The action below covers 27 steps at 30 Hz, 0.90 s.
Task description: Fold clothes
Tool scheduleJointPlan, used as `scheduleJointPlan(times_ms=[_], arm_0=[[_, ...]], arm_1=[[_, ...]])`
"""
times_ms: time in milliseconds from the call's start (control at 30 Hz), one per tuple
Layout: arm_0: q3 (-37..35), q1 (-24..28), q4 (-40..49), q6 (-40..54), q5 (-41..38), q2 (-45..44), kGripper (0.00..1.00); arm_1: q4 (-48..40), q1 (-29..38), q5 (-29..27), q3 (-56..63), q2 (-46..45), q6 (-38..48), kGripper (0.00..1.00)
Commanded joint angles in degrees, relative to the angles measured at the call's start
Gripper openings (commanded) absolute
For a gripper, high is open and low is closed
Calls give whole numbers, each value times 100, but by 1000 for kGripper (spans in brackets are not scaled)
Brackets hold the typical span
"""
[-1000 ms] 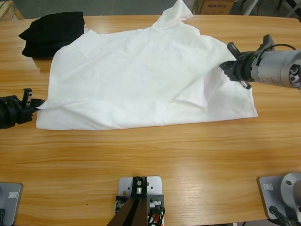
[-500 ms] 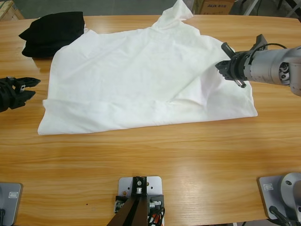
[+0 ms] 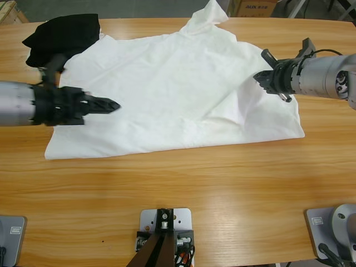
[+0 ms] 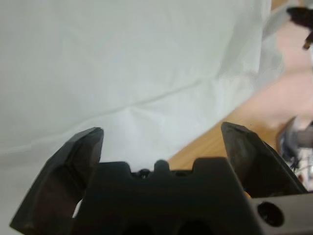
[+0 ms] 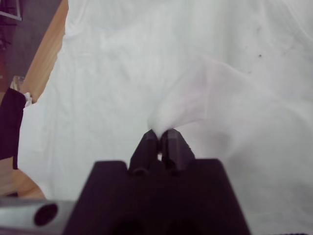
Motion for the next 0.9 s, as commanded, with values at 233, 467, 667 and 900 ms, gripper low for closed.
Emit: scheduleJointPlan(times_ms=[233, 467, 667, 900], arm_0=[[-1200, -1864, 1914, 3203, 921, 913, 741], [-1191, -1957, 2171, 3808, 1408, 906, 743], [-1214, -1957, 2211, 3757, 1399, 920, 743], [-1365, -1957, 2414, 3734, 1399, 846, 738]], arm_1=[[164, -42, 219, 203, 89, -1281, 0], [183, -42, 636, 210, -234, -1681, 996], [2004, 134, 342, -85, -1285, -2703, 1000], [2906, 1728, -804, -837, -591, -4726, 982]])
